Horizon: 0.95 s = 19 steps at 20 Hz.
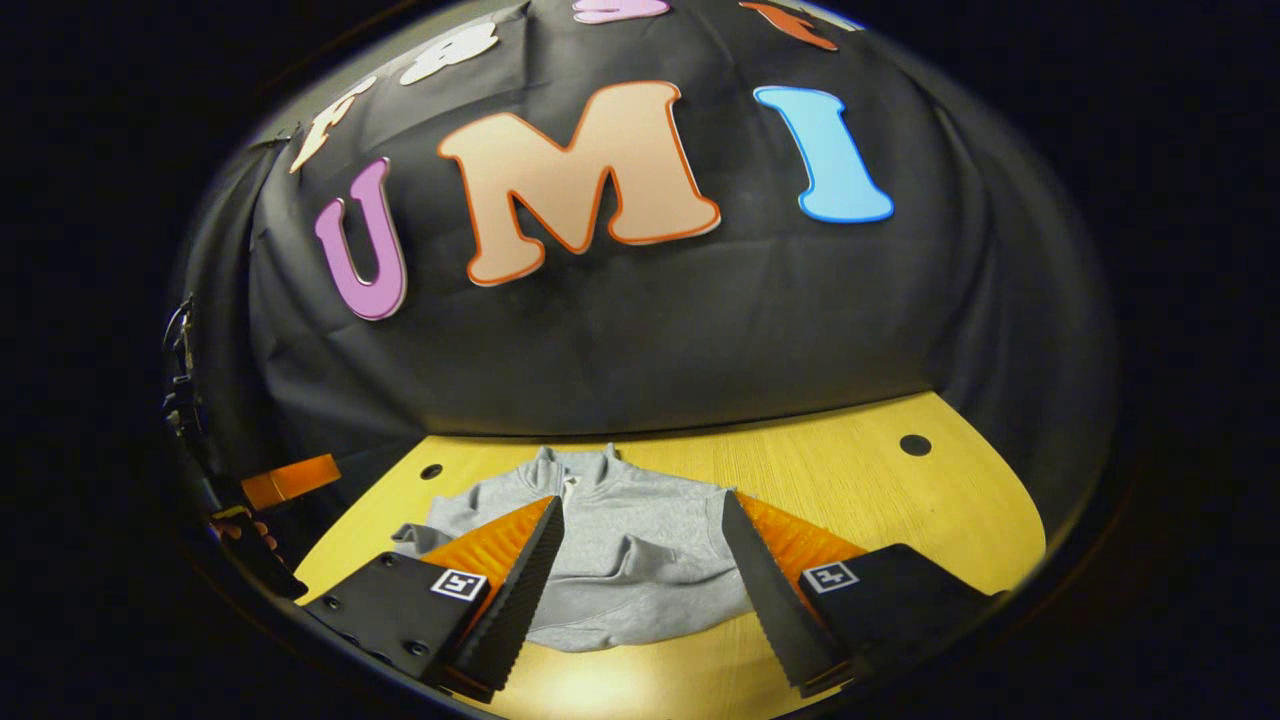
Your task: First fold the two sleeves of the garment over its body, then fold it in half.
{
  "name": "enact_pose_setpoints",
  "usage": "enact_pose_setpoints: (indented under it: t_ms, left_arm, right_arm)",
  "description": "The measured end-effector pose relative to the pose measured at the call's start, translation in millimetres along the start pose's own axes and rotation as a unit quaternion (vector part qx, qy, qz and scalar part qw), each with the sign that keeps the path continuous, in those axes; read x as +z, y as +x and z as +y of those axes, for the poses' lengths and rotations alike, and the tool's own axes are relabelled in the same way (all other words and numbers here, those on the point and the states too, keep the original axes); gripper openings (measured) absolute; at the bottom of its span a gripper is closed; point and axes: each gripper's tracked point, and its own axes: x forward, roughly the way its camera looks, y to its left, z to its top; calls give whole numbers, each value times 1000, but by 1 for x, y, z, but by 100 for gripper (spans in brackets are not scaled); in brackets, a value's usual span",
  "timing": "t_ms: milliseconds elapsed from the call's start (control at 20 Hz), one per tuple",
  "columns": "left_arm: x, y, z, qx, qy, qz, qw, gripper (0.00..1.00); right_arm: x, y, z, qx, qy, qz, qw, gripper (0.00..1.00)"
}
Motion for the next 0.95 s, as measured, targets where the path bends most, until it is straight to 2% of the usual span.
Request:
enact_pose_setpoints:
  t_ms: [50, 250, 500, 700, 950]
  left_arm:
    - [0, -13, 1, -1, 8, 0, 1000, 94]
    - [-2, -55, 2, -5, 29, -1, 1000, 94]
    - [-16, -89, -7, -33, 40, 12, 999, 94]
    - [-29, -94, -16, -50, 67, 19, 996, 94]
    - [-36, -86, -34, -79, 66, 30, 994, 94]
  right_arm:
    - [2, -11, 5, 2, 4, -6, 1000, 98]
    - [4, -52, 15, -1, -2, -23, 1000, 98]
    - [-15, -95, 19, -13, -8, -17, 1000, 99]
    - [-26, -113, 15, -31, -5, -17, 999, 98]
    - [-18, -122, 5, -54, -4, -27, 998, 99]
